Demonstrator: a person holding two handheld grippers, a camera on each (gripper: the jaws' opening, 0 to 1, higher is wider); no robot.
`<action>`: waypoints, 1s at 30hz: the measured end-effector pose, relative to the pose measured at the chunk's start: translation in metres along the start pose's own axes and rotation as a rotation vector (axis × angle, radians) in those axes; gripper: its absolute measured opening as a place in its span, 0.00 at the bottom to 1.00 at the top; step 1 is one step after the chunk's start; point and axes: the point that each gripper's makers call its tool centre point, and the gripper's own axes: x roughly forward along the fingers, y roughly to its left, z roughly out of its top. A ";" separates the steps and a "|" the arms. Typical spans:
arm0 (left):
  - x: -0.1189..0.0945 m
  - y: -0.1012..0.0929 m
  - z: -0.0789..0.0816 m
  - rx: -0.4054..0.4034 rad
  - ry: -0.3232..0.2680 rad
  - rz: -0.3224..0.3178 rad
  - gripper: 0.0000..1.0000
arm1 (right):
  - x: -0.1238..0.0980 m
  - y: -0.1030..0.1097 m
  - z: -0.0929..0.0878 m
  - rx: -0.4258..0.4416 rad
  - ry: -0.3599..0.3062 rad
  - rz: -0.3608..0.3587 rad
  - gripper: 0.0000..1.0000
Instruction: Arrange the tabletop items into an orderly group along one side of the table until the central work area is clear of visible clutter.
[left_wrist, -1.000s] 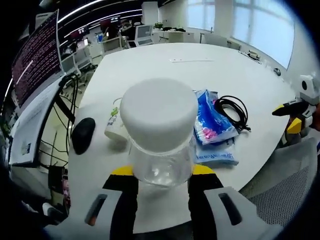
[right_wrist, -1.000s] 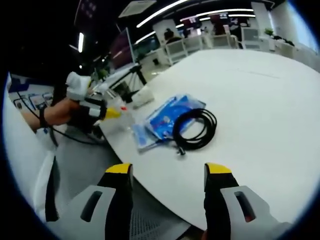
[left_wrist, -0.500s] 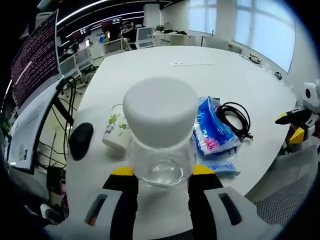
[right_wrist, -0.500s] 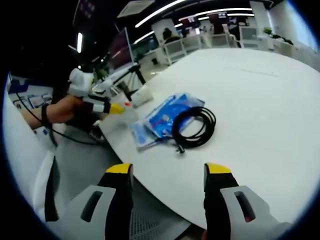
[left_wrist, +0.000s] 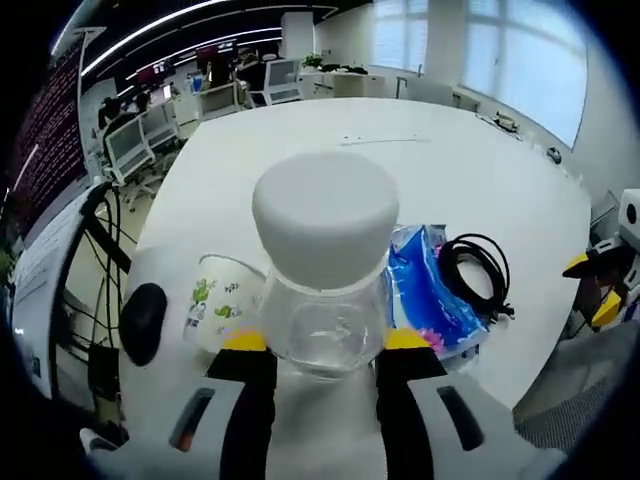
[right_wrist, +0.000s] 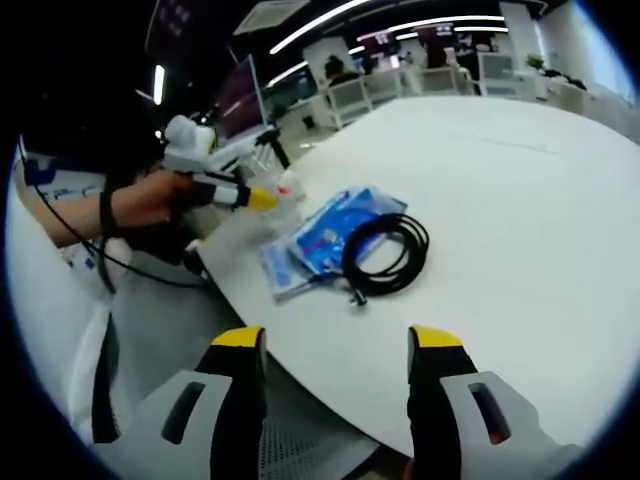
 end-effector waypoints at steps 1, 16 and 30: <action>0.004 0.000 0.004 -0.002 -0.004 -0.001 0.38 | -0.001 -0.001 0.000 0.004 -0.001 -0.003 0.55; 0.046 0.009 0.052 -0.068 -0.072 0.021 0.38 | -0.005 -0.011 -0.008 0.042 0.016 -0.027 0.55; 0.070 0.044 0.083 -0.173 -0.150 0.095 0.38 | 0.007 -0.018 -0.001 0.044 0.014 -0.025 0.55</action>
